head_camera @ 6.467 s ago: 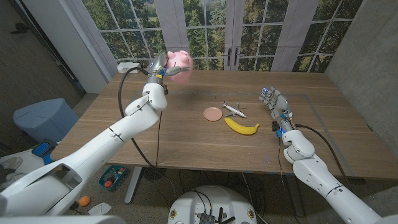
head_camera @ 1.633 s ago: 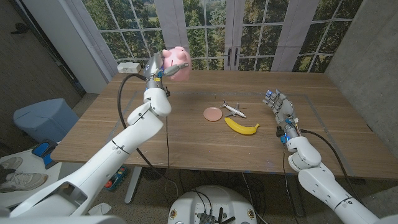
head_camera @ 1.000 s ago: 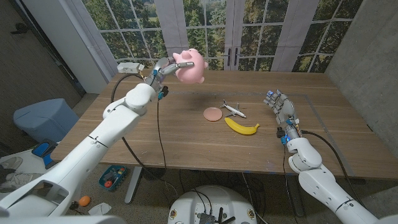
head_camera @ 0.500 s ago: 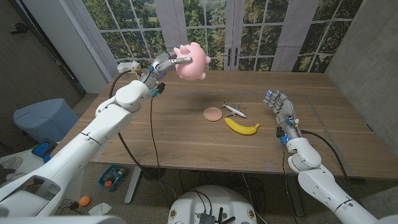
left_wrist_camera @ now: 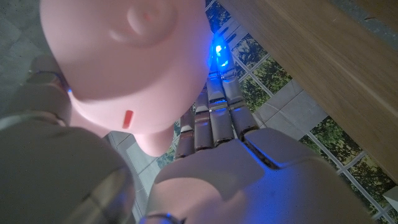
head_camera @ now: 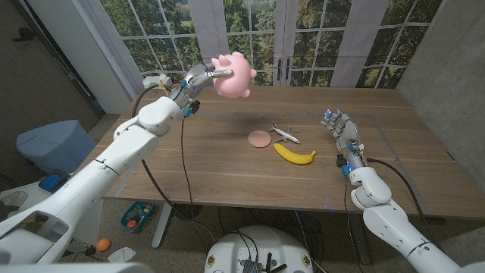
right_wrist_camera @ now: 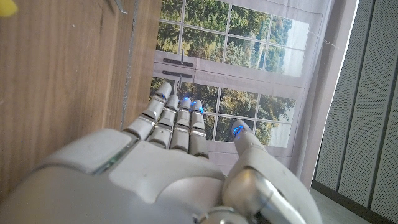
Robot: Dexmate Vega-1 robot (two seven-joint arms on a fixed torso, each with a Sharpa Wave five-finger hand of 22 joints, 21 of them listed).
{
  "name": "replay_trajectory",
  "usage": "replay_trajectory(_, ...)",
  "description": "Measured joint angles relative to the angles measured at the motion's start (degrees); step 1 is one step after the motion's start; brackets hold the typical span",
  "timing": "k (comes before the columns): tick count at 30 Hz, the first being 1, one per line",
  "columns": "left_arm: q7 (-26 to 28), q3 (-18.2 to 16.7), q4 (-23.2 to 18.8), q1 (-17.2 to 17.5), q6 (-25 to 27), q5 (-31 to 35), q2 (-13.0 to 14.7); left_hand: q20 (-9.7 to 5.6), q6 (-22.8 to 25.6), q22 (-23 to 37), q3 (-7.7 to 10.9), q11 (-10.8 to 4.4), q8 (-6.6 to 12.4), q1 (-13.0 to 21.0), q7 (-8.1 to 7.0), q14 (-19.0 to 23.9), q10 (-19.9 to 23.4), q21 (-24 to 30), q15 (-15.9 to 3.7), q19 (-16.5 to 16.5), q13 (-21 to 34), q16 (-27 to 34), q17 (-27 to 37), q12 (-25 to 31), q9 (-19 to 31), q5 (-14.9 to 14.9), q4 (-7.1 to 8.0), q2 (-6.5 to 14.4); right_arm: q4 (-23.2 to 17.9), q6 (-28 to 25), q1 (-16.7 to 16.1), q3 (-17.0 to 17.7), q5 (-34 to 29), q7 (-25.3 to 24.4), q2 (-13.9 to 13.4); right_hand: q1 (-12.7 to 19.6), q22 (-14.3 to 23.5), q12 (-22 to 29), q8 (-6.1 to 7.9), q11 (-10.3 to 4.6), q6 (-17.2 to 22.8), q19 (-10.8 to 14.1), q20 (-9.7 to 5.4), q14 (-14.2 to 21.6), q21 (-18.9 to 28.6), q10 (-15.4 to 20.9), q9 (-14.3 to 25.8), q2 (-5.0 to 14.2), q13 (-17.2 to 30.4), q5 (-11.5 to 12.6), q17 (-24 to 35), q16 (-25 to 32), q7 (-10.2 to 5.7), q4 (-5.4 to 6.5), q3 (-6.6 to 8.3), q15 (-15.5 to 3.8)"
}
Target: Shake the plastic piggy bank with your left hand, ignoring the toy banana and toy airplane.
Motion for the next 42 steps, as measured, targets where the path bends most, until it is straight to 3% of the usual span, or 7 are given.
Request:
replay_trajectory(7, 3.85, 0.72, -4.31, -0.74, 8.0, 1.3, 1.72, 0.07, 0.0, 0.0, 0.0, 0.14, 0.0, 0.0, 0.0, 0.0, 0.15, 0.01, 0.0, -0.1, 0.46, -0.03, 0.01, -0.19, 0.0, 0.0, 0.0, 0.0, 0.35, 0.0, 0.23, -0.04, 0.19, 0.19, 0.08, 0.0, 0.0, 0.0, 0.0, 0.0, 0.0, 0.0, 0.0, 0.0, -0.02, 0.0, 0.0, 0.0, 0.0, 0.0, 0.0, 0.0, 0.0, 0.0, 0.0, 0.0)
replay_trajectory(10, 5.47, 0.72, -4.31, -0.74, 12.42, 1.81, 1.72, 0.06, 0.0, 0.0, 0.0, 0.22, 0.0, 0.0, 0.0, 0.0, 0.23, 0.01, 0.0, -0.11, 0.46, -0.04, 0.02, -0.2, 0.0, 0.0, 0.0, 0.0, 0.51, 0.0, 0.38, -0.08, 0.19, 0.19, 0.12, 0.0, 0.0, 0.0, 0.0, 0.0, 0.0, 0.0, 0.0, 0.0, -0.01, 0.0, 0.0, 0.0, 0.0, 0.0, 0.0, 0.0, 0.0, 0.0, 0.0, 0.0)
replay_trajectory(11, 6.1, 1.39, -7.15, -1.58, 14.5, 2.0, 2.57, 0.06, 0.0, 0.0, 0.0, 0.23, 0.0, 0.0, 0.0, 0.0, 0.23, 0.01, 0.0, -0.11, 0.47, -0.13, 0.02, -0.23, 0.0, 0.0, 0.0, 0.0, 0.59, 0.0, 0.45, -0.11, 0.28, 0.4, 0.14, 0.0, 0.0, 0.0, 0.0, 0.0, 0.0, 0.0, 0.0, 0.0, -0.01, 0.0, 0.0, 0.0, 0.0, 0.0, 0.0, 0.0, 0.0, 0.0, 0.0, 0.0)
replay_trajectory(13, 6.7, 1.65, -8.11, -2.02, 16.58, 2.15, 2.81, 0.05, 0.0, 0.0, 0.0, 0.23, 0.0, 0.0, 0.0, 0.0, 0.23, 0.01, 0.0, -0.12, 0.47, -0.25, 0.34, -0.36, 0.0, 0.0, 0.0, 0.0, 0.69, 0.0, 0.54, -0.14, 0.32, 0.49, 0.17, 0.0, 0.0, 0.0, 0.0, 0.0, 0.0, 0.0, 0.0, 0.0, -0.01, 0.0, 0.0, 0.0, 0.0, 0.0, 0.0, 0.0, 0.0, 0.0, 0.0, 0.0)
replay_trajectory(27, 11.83, 5.63, -14.89, -8.21, 42.76, 3.12, 3.73, 0.04, 0.0, 0.0, 0.0, 0.06, 0.0, 0.0, 0.0, 0.0, 0.45, 0.01, -0.01, -0.14, 0.76, -0.55, 0.5, -0.58, 0.0, 0.0, 0.0, 0.0, 1.76, 0.19, 1.51, -0.48, 0.73, 1.33, 0.43, 0.0, 0.0, 0.0, 0.0, 0.0, 0.0, 0.0, 0.0, 0.0, -0.23, 0.0, 0.0, 0.0, 0.0, 0.0, 0.0, 0.0, 0.0, 0.0, 0.0, 0.0)
replay_trajectory(32, 13.09, 8.98, -16.55, -11.75, 51.08, 4.14, 3.76, 0.04, 0.0, 0.0, 0.0, 0.06, 0.0, 0.0, 0.0, 0.0, 0.45, 0.0, -0.01, -0.15, 0.76, -0.71, 1.26, -0.58, 0.0, 0.0, 0.0, 0.0, 2.05, 0.28, 1.69, -0.51, 0.93, 1.61, 0.46, 0.0, 0.0, 0.0, 0.0, 0.0, 0.0, 0.0, 0.0, 0.0, -0.23, 0.0, 0.0, 0.0, 0.0, 0.0, 0.0, 0.0, 0.0, 0.0, 0.0, 0.0)
replay_trajectory(42, 15.46, 15.41, -17.82, -16.64, 61.54, 7.88, 3.25, 0.1, 0.0, 0.0, 0.0, 0.06, 0.0, 0.0, 0.0, 0.01, 0.45, 0.0, -0.01, -0.28, 0.76, -0.95, 1.61, -0.63, 0.0, 0.0, 0.0, 0.0, 2.24, 0.31, 1.72, -0.52, 1.22, 1.88, 0.44, 0.0, 0.0, 0.0, 0.0, 0.0, 0.0, 0.0, 0.0, 0.0, -0.23, 0.0, 0.0, 0.0, 0.0, 0.0, 0.0, 0.0, 0.0, 0.0, 0.0, 0.0)
